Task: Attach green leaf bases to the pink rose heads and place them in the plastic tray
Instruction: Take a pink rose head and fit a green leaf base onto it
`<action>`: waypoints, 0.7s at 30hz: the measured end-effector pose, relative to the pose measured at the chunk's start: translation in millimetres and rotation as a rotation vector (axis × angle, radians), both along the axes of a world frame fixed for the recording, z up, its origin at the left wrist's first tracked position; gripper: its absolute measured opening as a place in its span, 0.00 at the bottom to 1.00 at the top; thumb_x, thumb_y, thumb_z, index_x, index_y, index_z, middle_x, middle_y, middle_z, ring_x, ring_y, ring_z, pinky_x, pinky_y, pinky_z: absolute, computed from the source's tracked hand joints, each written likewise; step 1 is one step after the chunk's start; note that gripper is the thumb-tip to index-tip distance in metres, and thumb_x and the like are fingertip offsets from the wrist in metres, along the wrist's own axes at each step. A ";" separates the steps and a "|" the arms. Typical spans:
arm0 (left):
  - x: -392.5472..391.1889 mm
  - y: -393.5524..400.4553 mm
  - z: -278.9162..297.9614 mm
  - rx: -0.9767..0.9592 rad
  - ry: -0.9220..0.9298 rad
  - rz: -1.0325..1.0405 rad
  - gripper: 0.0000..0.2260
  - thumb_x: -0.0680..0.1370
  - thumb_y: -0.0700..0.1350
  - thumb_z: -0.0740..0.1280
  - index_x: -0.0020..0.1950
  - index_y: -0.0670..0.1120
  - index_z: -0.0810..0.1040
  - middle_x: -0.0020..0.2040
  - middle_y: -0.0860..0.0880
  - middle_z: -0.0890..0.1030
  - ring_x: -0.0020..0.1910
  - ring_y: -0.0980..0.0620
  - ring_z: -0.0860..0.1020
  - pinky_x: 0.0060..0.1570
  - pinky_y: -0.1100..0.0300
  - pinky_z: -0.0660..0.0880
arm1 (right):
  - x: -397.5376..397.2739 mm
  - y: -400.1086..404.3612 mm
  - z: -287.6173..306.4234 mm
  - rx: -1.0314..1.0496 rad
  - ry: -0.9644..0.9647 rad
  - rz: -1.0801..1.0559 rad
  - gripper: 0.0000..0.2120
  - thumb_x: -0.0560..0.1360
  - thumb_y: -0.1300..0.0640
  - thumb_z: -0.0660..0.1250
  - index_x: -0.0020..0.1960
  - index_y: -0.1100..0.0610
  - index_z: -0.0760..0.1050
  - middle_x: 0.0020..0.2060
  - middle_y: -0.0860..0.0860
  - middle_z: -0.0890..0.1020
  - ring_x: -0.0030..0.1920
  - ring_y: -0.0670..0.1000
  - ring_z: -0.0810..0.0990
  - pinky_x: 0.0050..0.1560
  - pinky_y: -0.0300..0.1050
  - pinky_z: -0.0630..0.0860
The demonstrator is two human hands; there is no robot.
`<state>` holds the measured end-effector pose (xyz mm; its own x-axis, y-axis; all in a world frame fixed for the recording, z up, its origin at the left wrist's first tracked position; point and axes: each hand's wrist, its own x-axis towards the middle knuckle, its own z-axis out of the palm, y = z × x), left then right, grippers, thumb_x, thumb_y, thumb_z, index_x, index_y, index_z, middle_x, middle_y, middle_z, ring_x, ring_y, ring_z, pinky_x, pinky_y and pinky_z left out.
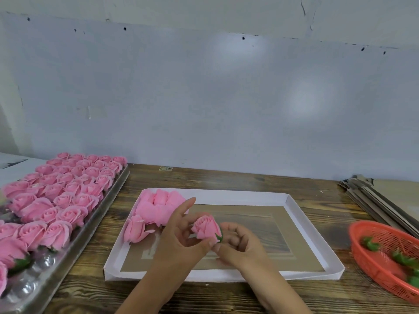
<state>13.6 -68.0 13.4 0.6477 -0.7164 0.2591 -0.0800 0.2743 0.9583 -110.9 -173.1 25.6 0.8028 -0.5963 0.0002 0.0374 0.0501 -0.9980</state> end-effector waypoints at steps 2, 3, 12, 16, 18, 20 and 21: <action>-1.3 0.4 -0.6 0.006 -0.057 -0.015 0.39 0.67 0.36 0.80 0.68 0.67 0.70 0.59 0.53 0.84 0.56 0.52 0.84 0.49 0.65 0.80 | -2.4 -1.4 2.2 -0.015 -0.009 0.053 0.16 0.77 0.66 0.68 0.63 0.56 0.77 0.52 0.54 0.86 0.52 0.53 0.84 0.46 0.39 0.78; -1.8 0.7 -0.7 0.009 -0.080 -0.028 0.39 0.66 0.39 0.79 0.67 0.70 0.70 0.60 0.54 0.84 0.57 0.53 0.83 0.49 0.65 0.80 | -3.7 -1.3 3.2 -0.042 -0.010 0.087 0.15 0.78 0.64 0.68 0.63 0.55 0.78 0.53 0.52 0.86 0.54 0.51 0.84 0.48 0.38 0.78; -4.8 7.7 10.6 -0.023 -0.125 -0.074 0.20 0.70 0.62 0.74 0.61 0.62 0.81 0.63 0.57 0.82 0.62 0.60 0.79 0.55 0.70 0.75 | -3.6 -6.2 -5.3 -0.060 -0.085 0.086 0.15 0.73 0.71 0.71 0.58 0.62 0.80 0.50 0.61 0.85 0.50 0.55 0.84 0.56 0.46 0.80; -6.8 6.2 15.4 -0.018 -0.139 -0.055 0.07 0.76 0.52 0.69 0.46 0.56 0.87 0.57 0.59 0.85 0.58 0.59 0.81 0.52 0.72 0.75 | -2.5 -2.8 -5.2 -0.124 -0.096 0.212 0.15 0.76 0.72 0.67 0.62 0.63 0.78 0.54 0.59 0.85 0.58 0.59 0.82 0.63 0.51 0.77; -7.4 5.5 14.3 -0.013 -0.147 -0.094 0.07 0.73 0.50 0.69 0.43 0.54 0.88 0.55 0.59 0.85 0.60 0.60 0.81 0.53 0.71 0.74 | -2.2 -0.9 -4.7 -0.142 -0.102 0.237 0.14 0.76 0.73 0.66 0.60 0.67 0.78 0.53 0.60 0.85 0.57 0.58 0.83 0.62 0.49 0.77; -8.0 5.3 14.2 -0.021 -0.140 -0.137 0.06 0.73 0.52 0.71 0.44 0.55 0.88 0.54 0.59 0.86 0.61 0.60 0.80 0.55 0.71 0.74 | -2.2 0.2 -3.5 -0.137 -0.103 0.229 0.12 0.76 0.73 0.66 0.59 0.68 0.78 0.53 0.61 0.85 0.55 0.56 0.83 0.60 0.46 0.78; -7.5 4.8 12.6 -0.012 -0.157 -0.153 0.07 0.74 0.55 0.72 0.46 0.56 0.88 0.53 0.59 0.86 0.60 0.59 0.81 0.56 0.69 0.75 | -2.2 0.3 -2.8 -0.131 -0.104 0.222 0.12 0.76 0.72 0.67 0.59 0.68 0.78 0.53 0.61 0.85 0.55 0.56 0.83 0.60 0.47 0.78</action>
<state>6.1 -63.2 26.0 0.4827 -0.7996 0.3573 -0.1841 0.3063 0.9340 -113.1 -172.7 22.8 0.9055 -0.3953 0.1545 0.1422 -0.0604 -0.9880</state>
